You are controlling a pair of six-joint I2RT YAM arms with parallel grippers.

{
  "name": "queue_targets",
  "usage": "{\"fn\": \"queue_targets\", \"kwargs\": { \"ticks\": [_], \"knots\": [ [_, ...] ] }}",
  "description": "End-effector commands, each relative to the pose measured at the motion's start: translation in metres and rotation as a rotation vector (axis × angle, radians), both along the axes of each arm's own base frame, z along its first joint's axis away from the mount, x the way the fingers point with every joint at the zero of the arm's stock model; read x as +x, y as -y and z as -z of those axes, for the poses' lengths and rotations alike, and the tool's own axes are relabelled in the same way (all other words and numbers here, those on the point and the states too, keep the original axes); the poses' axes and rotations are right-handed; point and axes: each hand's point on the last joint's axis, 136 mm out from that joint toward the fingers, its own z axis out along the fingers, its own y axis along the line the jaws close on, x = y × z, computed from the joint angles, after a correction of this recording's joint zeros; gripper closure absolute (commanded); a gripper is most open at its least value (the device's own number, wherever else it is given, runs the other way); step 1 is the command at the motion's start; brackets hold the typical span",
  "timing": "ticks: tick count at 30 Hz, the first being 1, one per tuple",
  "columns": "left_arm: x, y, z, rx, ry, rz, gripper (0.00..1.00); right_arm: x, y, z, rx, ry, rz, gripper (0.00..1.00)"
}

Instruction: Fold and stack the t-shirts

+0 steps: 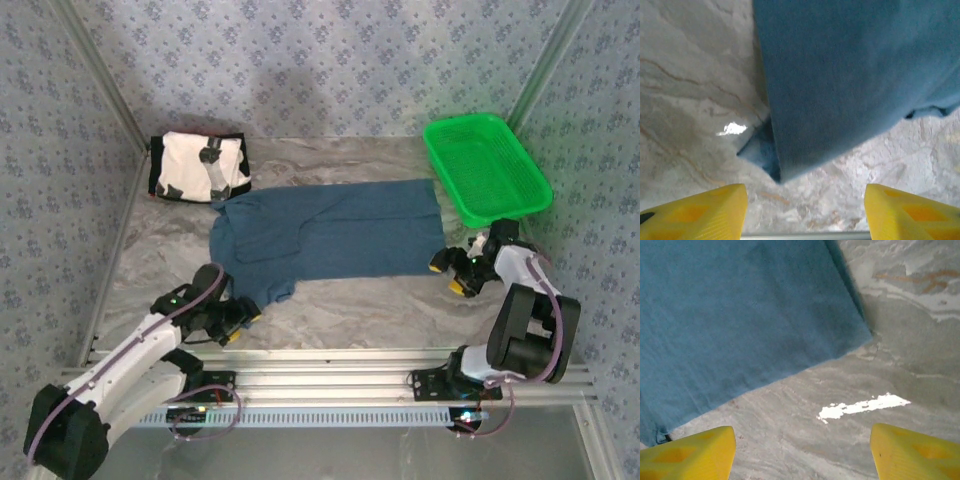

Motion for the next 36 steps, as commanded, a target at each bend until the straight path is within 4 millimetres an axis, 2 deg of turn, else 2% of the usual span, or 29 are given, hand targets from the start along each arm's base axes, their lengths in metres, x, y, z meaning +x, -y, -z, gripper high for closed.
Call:
{"fn": "queue_targets", "kwargs": {
  "ticks": [1, 10, 14, 16, 21, 23, 27, 31, 36],
  "knots": [
    [0.019, 0.001, 0.001, 0.0, 0.051, -0.083, 0.37, 0.01, 0.008, 0.01, -0.02, 0.017, 0.006, 0.29],
    [0.037, -0.005, 0.014, 0.047, 0.087, -0.137, 0.4, 0.032, 0.016, 0.023, -0.026, 0.013, 0.006, 0.33],
    [0.047, -0.001, 0.019, 0.038, 0.106, -0.155, 0.44, 0.041, 0.016, 0.03, -0.013, 0.011, 0.005, 0.38],
    [0.051, 0.001, 0.019, 0.053, 0.106, -0.139, 0.49, 0.046, 0.015, 0.032, -0.011, 0.016, 0.003, 0.41],
    [0.065, 0.009, 0.0, 0.056, 0.135, -0.108, 0.78, 0.058, 0.007, 0.037, 0.002, 0.005, -0.014, 0.57],
    [0.065, 0.009, -0.012, 0.05, 0.148, -0.1, 0.85, 0.06, 0.007, 0.039, -0.005, 0.0, -0.011, 0.63],
    [0.054, 0.001, -0.031, 0.057, 0.169, -0.094, 0.88, 0.066, 0.007, 0.04, 0.001, 0.007, -0.004, 0.71],
    [0.042, -0.004, -0.038, 0.035, 0.171, -0.103, 0.88, 0.072, 0.008, 0.036, 0.003, 0.016, 0.0, 0.75],
    [0.04, -0.009, -0.044, 0.018, 0.194, -0.143, 0.89, 0.073, 0.006, 0.028, 0.009, 0.027, -0.006, 0.7]
  ]
}}
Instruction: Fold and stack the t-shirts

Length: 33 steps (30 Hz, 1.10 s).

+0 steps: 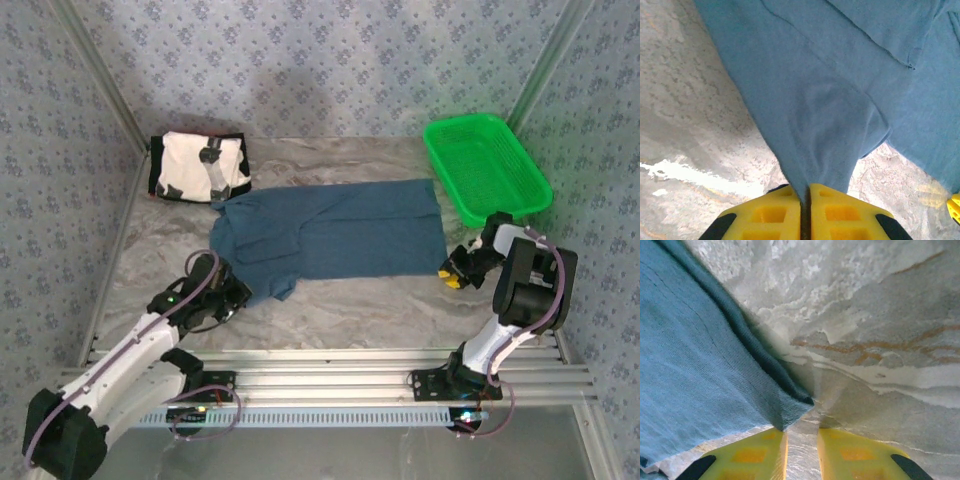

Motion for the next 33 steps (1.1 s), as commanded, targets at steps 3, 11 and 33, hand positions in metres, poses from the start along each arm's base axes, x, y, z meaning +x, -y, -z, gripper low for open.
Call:
{"fn": "queue_targets", "kwargs": {
  "ticks": [3, 11, 33],
  "knots": [
    [-0.004, -0.008, -0.006, -0.002, -0.019, -0.041, 0.9, 0.058, -0.011, -0.012, 0.014, 0.24, -0.062, 0.64],
    [0.005, -0.001, -0.017, -0.055, -0.002, -0.05, 0.9, 0.052, -0.011, -0.015, -0.01, 0.217, -0.061, 0.58],
    [0.015, 0.0, -0.053, -0.127, 0.043, -0.07, 0.9, 0.066, -0.007, -0.006, -0.015, 0.156, -0.086, 0.82]
  ]
}}
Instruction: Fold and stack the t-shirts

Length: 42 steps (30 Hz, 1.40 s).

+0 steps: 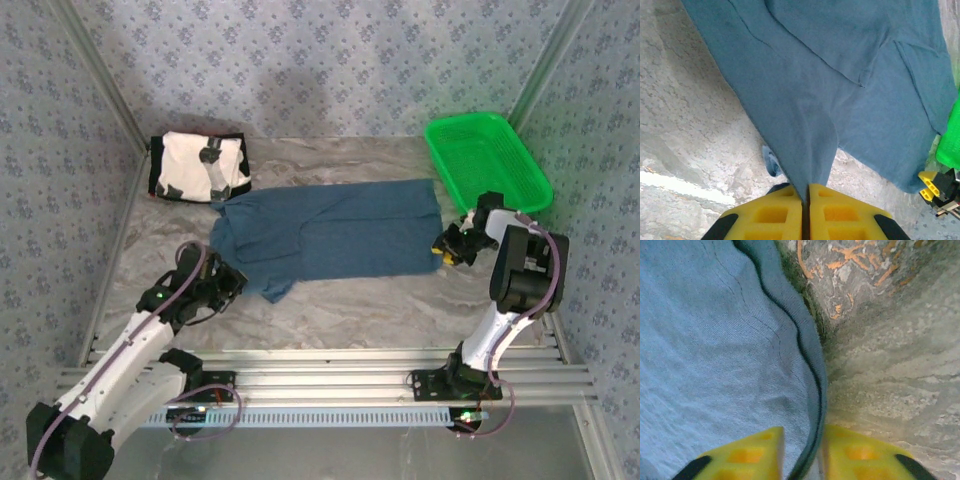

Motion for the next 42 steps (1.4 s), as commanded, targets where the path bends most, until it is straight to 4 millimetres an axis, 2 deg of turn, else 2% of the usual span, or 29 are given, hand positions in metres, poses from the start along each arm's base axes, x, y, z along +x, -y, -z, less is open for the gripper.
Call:
{"fn": "queue_targets", "kwargs": {
  "ticks": [1, 5, 9, 13, 16, 22, 26, 30, 34, 39, 42],
  "knots": [
    [-0.003, 0.001, -0.015, -0.042, -0.004, -0.016, 0.9, -0.001, -0.002, 0.002, 0.012, -0.004, -0.001, 0.87],
    [-0.013, 0.0, -0.022, -0.058, -0.006, -0.01, 0.9, -0.011, -0.009, -0.013, 0.024, 0.0, -0.01, 1.0],
    [-0.032, -0.007, -0.021, -0.052, -0.031, -0.009, 0.9, -0.021, -0.015, -0.028, 0.032, 0.011, -0.03, 1.0],
    [-0.05, -0.013, -0.005, -0.053, -0.085, -0.016, 0.9, -0.027, -0.02, -0.041, 0.037, 0.024, -0.046, 1.0],
    [-0.05, -0.014, 0.006, -0.044, -0.109, -0.025, 0.89, -0.026, -0.022, -0.045, 0.039, 0.027, -0.052, 1.0],
    [-0.022, -0.004, 0.009, 0.007, -0.119, 0.019, 0.86, -0.017, -0.025, -0.04, 0.035, 0.01, -0.078, 1.0],
    [0.012, 0.003, 0.011, 0.015, -0.116, 0.05, 0.86, -0.006, -0.024, -0.037, 0.024, 0.005, -0.093, 1.0],
    [0.043, 0.001, 0.018, 0.054, -0.139, 0.08, 0.87, 0.013, -0.021, -0.04, 0.01, 0.019, -0.106, 1.0],
    [0.073, -0.002, 0.011, 0.084, -0.126, 0.101, 0.89, 0.023, -0.023, -0.04, 0.01, 0.018, -0.125, 1.0],
    [0.093, -0.008, 0.023, 0.064, -0.15, 0.093, 0.89, 0.026, -0.022, -0.03, 0.011, 0.001, -0.132, 1.0],
    [0.1, -0.01, 0.029, 0.052, -0.174, 0.094, 0.85, 0.028, -0.022, -0.025, 0.012, -0.007, -0.133, 1.0]
  ]
}}
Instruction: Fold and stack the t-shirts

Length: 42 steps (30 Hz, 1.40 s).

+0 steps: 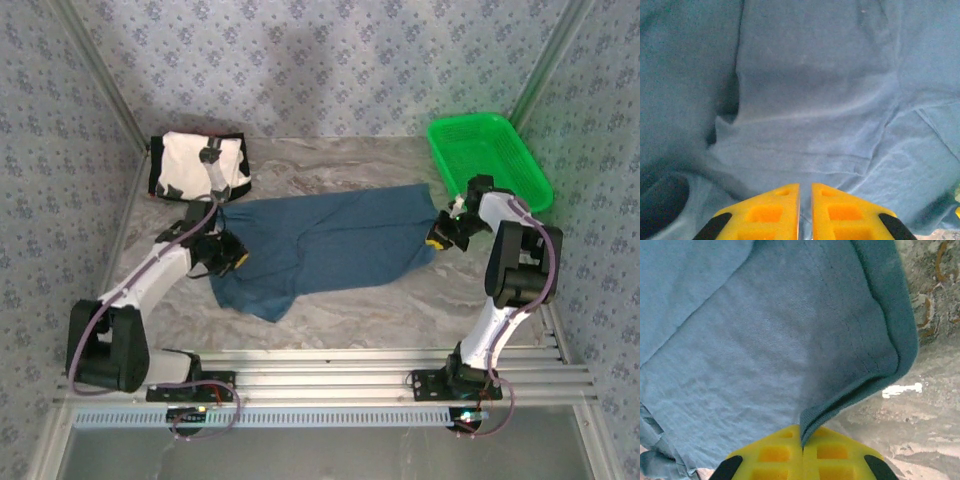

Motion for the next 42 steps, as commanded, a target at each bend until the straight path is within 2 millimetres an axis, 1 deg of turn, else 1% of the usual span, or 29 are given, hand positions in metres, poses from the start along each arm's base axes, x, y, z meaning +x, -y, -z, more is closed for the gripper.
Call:
{"fn": "queue_targets", "kwargs": {
  "ticks": [1, 2, 3, 4, 5, 6, 8, 11, 13, 14, 15, 17, 18, 20, 21, 22, 26, 28, 31, 35, 38, 42],
  "knots": [
    [0.012, 0.001, -0.01, -0.03, 0.034, 0.029, 0.81, 0.011, 0.006, -0.001, -0.016, 0.025, -0.008, 1.0],
    [0.012, 0.0, -0.018, -0.035, 0.055, 0.019, 0.75, 0.012, 0.005, -0.002, -0.012, 0.028, -0.007, 1.0],
    [0.011, -0.002, -0.028, -0.036, 0.077, 0.012, 0.67, 0.012, 0.004, -0.003, -0.012, 0.031, -0.008, 1.0],
    [0.006, -0.003, -0.038, -0.035, 0.096, 0.009, 0.57, 0.012, 0.004, -0.004, -0.013, 0.036, -0.01, 1.0],
    [-0.002, -0.005, -0.047, -0.034, 0.107, 0.006, 0.5, 0.012, 0.003, -0.005, -0.013, 0.036, -0.014, 1.0],
    [-0.012, -0.007, -0.052, -0.035, 0.109, 0.005, 0.46, 0.011, 0.002, -0.006, -0.013, 0.035, -0.019, 1.0],
    [-0.039, -0.014, -0.057, -0.024, 0.101, -0.006, 0.41, 0.01, 0.002, -0.005, -0.012, 0.031, -0.023, 1.0],
    [-0.084, -0.028, -0.047, -0.004, 0.062, -0.048, 0.38, 0.008, 0.001, -0.006, -0.009, 0.033, -0.028, 1.0],
    [-0.106, -0.033, -0.033, -0.018, 0.041, -0.087, 0.38, 0.007, 0.0, -0.007, -0.01, 0.033, -0.031, 1.0],
    [-0.116, -0.035, -0.024, -0.03, 0.027, -0.108, 0.38, 0.007, 0.0, -0.007, -0.009, 0.034, -0.033, 1.0],
    [-0.121, -0.035, -0.017, -0.044, 0.026, -0.123, 0.39, 0.007, 0.0, -0.007, -0.009, 0.032, -0.035, 1.0],
    [-0.125, -0.035, -0.003, -0.075, 0.044, -0.158, 0.44, 0.006, 0.0, -0.008, -0.006, 0.03, -0.039, 1.0],
    [-0.125, -0.036, 0.002, -0.085, 0.057, -0.171, 0.46, 0.006, 0.0, -0.008, -0.007, 0.028, -0.042, 1.0],
    [-0.119, -0.038, 0.006, -0.096, 0.108, -0.188, 0.49, 0.005, -0.001, -0.01, -0.008, 0.027, -0.048, 1.0],
    [-0.119, -0.041, 0.008, -0.087, 0.115, -0.188, 0.49, 0.004, 0.0, -0.01, -0.009, 0.028, -0.05, 1.0],
    [-0.113, -0.043, 0.007, -0.075, 0.149, -0.182, 0.5, 0.004, -0.001, -0.01, -0.008, 0.026, -0.054, 1.0],
    [-0.101, -0.055, 0.019, -0.033, 0.192, -0.167, 0.5, 0.004, -0.001, -0.012, -0.01, 0.03, -0.06, 1.0],
    [-0.092, -0.059, 0.019, -0.02, 0.22, -0.162, 0.5, 0.003, -0.002, -0.012, -0.007, 0.027, -0.061, 1.0],
    [-0.072, -0.058, 0.014, -0.04, 0.274, -0.146, 0.49, 0.003, -0.002, -0.013, -0.009, 0.029, -0.066, 1.0],
    [-0.054, -0.053, 0.02, -0.056, 0.272, -0.108, 0.5, 0.003, -0.004, -0.012, -0.004, 0.031, -0.069, 1.0],
    [-0.039, -0.053, 0.019, -0.055, 0.301, -0.093, 0.5, 0.003, -0.005, -0.012, -0.003, 0.031, -0.071, 1.0],
    [-0.028, -0.051, 0.018, -0.034, 0.316, -0.031, 0.5, 0.003, -0.006, -0.013, 0.001, 0.034, -0.077, 1.0]
  ]
}}
